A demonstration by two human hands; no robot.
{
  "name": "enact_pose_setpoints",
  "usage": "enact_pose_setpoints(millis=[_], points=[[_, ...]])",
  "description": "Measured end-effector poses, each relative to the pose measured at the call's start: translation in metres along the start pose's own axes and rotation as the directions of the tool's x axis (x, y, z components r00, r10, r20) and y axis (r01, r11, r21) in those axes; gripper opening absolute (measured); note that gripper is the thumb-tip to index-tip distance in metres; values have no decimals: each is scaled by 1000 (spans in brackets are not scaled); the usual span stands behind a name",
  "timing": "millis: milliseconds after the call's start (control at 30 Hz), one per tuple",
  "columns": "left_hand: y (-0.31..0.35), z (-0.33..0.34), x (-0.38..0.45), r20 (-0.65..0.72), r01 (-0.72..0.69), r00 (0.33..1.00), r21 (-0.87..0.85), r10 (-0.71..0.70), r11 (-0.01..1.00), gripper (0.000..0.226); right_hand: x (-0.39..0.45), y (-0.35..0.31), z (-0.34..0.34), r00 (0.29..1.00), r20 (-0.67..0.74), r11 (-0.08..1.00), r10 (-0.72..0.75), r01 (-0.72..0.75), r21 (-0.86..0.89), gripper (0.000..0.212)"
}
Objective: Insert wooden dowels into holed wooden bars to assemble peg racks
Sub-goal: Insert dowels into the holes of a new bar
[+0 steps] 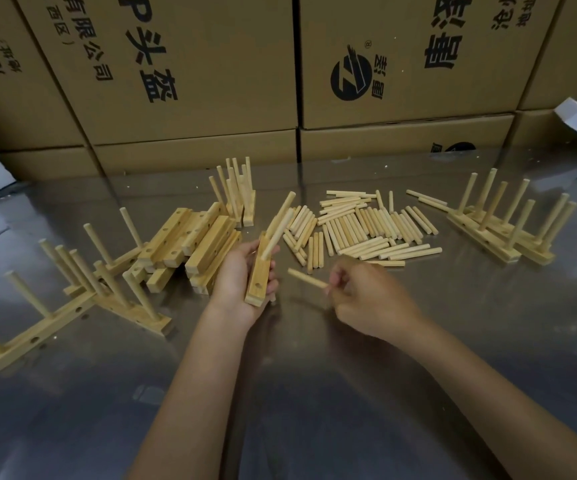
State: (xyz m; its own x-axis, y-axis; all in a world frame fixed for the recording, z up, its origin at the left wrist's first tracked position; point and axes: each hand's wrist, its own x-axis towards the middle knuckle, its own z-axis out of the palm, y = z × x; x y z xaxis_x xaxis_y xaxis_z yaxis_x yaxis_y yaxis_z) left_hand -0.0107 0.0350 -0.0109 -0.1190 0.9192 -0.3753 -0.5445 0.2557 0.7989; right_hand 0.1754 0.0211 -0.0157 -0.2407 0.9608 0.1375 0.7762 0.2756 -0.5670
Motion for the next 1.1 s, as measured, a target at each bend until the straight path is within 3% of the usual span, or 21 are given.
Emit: enact_pose_setpoints(millis=[67, 133, 333, 467, 700, 800, 967, 1100], points=[[-4, 5, -1, 22, -13, 1000, 19, 13, 1000, 40, -7, 2, -13, 999, -17, 931, -30, 34, 362, 11], [-8, 10, -4, 43, -35, 999, 42, 33, 999, 42, -13, -1, -23, 991, -27, 860, -128, 124, 496, 17], [-14, 19, -8, 77, -77, 995, 98, 70, 992, 28, -21, -13, -27, 939, -114, 907, -323, 342, 244, 24], [-16, 20, -10, 111, -100, 990, 101, 89, 990, 24, -25, -18, -27, 875, -170, 875, -453, 473, 102, 23], [-25, 24, -7, 98, -105, 991, 96, 96, 990, 31, -27, -23, -21, 842, -161, 851, -515, 525, 22, 14], [-28, 28, -9, 31, -75, 997, 110, 72, 991, 38, -26, -24, -20, 823, -181, 839, -538, 543, -22, 17], [-32, 30, -8, -72, -85, 993, 138, 95, 987, 39, -27, -24, -19, 844, -150, 857, -516, 511, -71, 15], [-32, 31, -9, -67, -94, 992, 158, 105, 983, 40, -26, -24, -17, 861, -158, 875, -484, 481, -61, 13]])
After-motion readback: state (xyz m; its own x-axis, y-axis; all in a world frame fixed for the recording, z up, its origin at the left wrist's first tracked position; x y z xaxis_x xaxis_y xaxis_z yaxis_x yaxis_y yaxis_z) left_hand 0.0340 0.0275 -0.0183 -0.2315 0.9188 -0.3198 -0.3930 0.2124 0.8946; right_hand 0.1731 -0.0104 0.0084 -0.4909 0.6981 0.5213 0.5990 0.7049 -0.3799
